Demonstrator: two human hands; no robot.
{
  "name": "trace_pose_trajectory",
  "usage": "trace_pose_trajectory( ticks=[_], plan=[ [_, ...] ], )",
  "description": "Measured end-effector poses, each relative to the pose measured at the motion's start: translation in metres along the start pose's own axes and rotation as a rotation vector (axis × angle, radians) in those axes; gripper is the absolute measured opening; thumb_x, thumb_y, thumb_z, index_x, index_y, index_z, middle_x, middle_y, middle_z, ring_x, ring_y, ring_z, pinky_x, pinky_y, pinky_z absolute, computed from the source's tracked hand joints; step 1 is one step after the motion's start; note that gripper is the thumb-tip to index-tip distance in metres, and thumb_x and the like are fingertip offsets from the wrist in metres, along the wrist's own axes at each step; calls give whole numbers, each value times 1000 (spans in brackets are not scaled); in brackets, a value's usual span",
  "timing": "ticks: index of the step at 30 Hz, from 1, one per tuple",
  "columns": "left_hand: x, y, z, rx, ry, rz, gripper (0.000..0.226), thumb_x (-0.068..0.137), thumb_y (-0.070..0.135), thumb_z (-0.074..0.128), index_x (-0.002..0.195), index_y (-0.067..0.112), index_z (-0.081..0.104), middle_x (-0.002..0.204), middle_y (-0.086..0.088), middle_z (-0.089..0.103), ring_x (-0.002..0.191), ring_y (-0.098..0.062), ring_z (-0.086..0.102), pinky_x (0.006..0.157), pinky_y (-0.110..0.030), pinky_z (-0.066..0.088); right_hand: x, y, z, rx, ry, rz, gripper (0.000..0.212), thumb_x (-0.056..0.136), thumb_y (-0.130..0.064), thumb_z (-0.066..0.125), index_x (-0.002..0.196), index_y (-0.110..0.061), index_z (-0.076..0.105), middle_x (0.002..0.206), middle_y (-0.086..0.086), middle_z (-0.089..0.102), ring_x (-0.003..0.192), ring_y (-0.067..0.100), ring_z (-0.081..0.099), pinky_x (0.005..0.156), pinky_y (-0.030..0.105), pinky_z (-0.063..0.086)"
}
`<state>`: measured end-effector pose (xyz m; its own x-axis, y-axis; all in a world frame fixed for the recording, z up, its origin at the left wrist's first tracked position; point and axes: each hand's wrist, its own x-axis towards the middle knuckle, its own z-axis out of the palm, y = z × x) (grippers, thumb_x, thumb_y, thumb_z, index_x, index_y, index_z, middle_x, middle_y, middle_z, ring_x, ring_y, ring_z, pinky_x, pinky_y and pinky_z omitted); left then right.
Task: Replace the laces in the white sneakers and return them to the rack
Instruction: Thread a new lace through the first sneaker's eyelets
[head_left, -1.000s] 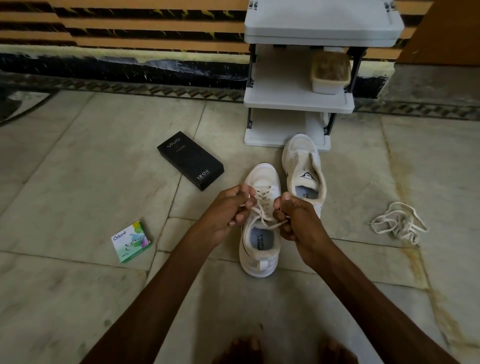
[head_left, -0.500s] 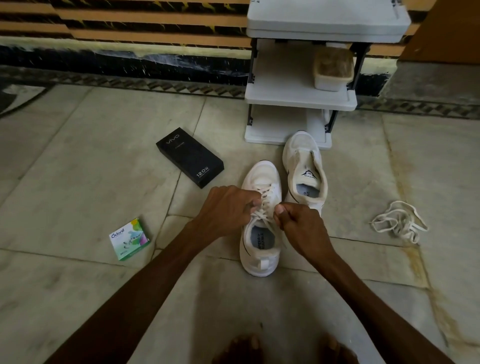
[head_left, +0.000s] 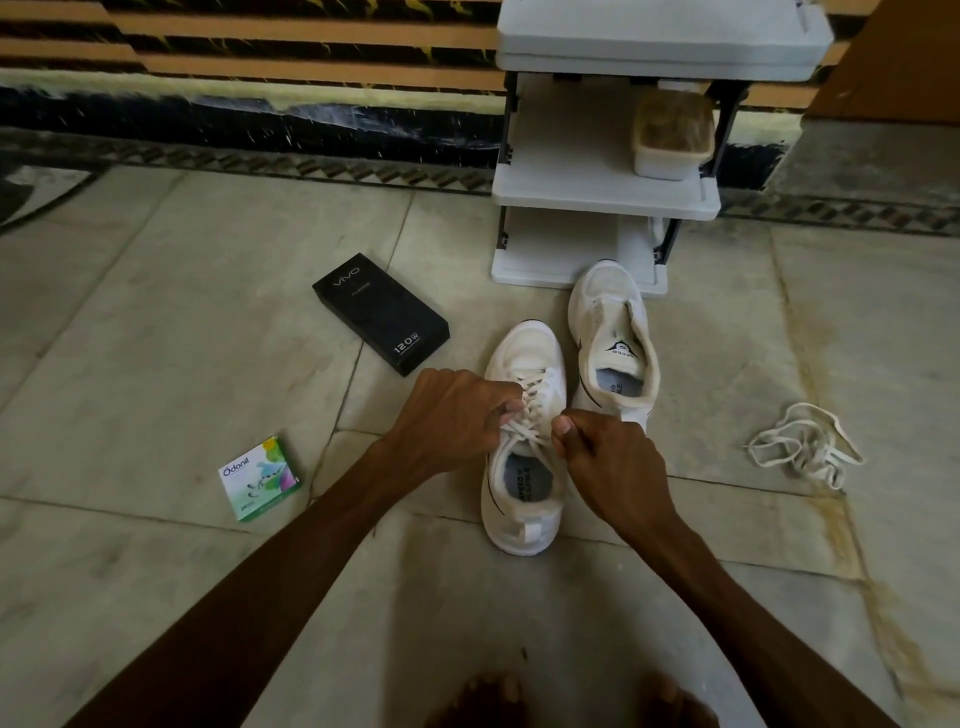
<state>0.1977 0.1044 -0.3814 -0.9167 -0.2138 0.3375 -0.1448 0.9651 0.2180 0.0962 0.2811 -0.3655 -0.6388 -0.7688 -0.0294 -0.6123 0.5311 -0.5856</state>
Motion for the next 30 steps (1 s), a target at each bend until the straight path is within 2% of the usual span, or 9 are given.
trace_pose_trajectory(
  ticks=[5, 7, 10, 13, 14, 18, 21, 24, 30],
  plan=[
    [1, 1, -1, 24, -56, 4, 22, 80, 42, 67, 69, 24, 63, 56, 7, 60, 47, -2, 36, 53, -9, 13, 4, -2, 7, -145, 10, 40, 33, 98, -49, 37, 75, -31, 52, 66, -11, 52, 57, 5, 49, 50, 13, 28],
    [2, 6, 0, 22, -65, -34, 23, 82, 44, 60, 73, 23, 65, 58, 5, 63, 45, -8, 47, 53, -11, 22, 7, -2, 9, -98, -16, 78, 35, 99, -47, 37, 74, -29, 53, 67, -8, 54, 62, 9, 54, 52, 17, 34],
    [5, 16, -2, 20, -40, -119, 23, 87, 36, 55, 85, 19, 70, 66, -3, 69, 53, -19, 62, 55, -21, 34, 15, 0, 12, 120, -109, 235, 39, 101, -42, 39, 72, -22, 57, 73, 1, 63, 73, 19, 63, 69, 31, 50],
    [8, 25, -3, -56, -131, -299, 28, 99, 33, 46, 109, 16, 66, 97, -6, 72, 83, -22, 67, 70, -25, 43, 20, -2, 8, 355, -137, 340, 41, 100, -33, 43, 68, -14, 60, 77, 10, 66, 78, 25, 63, 80, 40, 53],
    [7, 26, -3, -118, -181, -387, 26, 101, 33, 44, 106, 17, 63, 100, -6, 70, 87, -21, 66, 72, -22, 42, 19, -2, 6, 363, -129, 324, 38, 99, -31, 46, 68, -14, 60, 75, 9, 66, 76, 23, 63, 78, 40, 52],
    [-4, 27, -8, -325, -258, -627, 28, 96, 55, 45, 93, 27, 51, 89, 3, 66, 73, -8, 59, 65, -21, 43, 1, 0, -1, 92, -26, 102, 15, 93, -38, 57, 86, -25, 59, 81, -8, 62, 72, 10, 61, 62, 23, 47],
    [-20, 29, -10, -358, -413, -670, 47, 88, 69, 44, 115, 31, 49, 106, 7, 65, 91, -12, 63, 81, -33, 52, -8, -1, -1, -105, -85, 60, 37, 89, -56, 55, 114, -29, 56, 98, -8, 66, 84, 8, 65, 66, 19, 47],
    [-31, 36, -8, -326, -439, -602, 53, 90, 61, 50, 131, 28, 41, 119, 3, 63, 102, -17, 63, 83, -34, 52, -8, -5, 1, -184, -125, 36, 44, 94, -49, 51, 129, -22, 50, 110, -3, 67, 94, 13, 66, 75, 23, 51],
    [-10, 37, -2, -45, -276, -551, 32, 100, 39, 42, 124, 20, 53, 116, -1, 61, 97, -16, 61, 82, -28, 49, 23, -19, 14, -289, -145, -39, 27, 99, -25, 45, 120, -12, 55, 115, 7, 66, 99, 21, 65, 89, 29, 50]
  ],
)
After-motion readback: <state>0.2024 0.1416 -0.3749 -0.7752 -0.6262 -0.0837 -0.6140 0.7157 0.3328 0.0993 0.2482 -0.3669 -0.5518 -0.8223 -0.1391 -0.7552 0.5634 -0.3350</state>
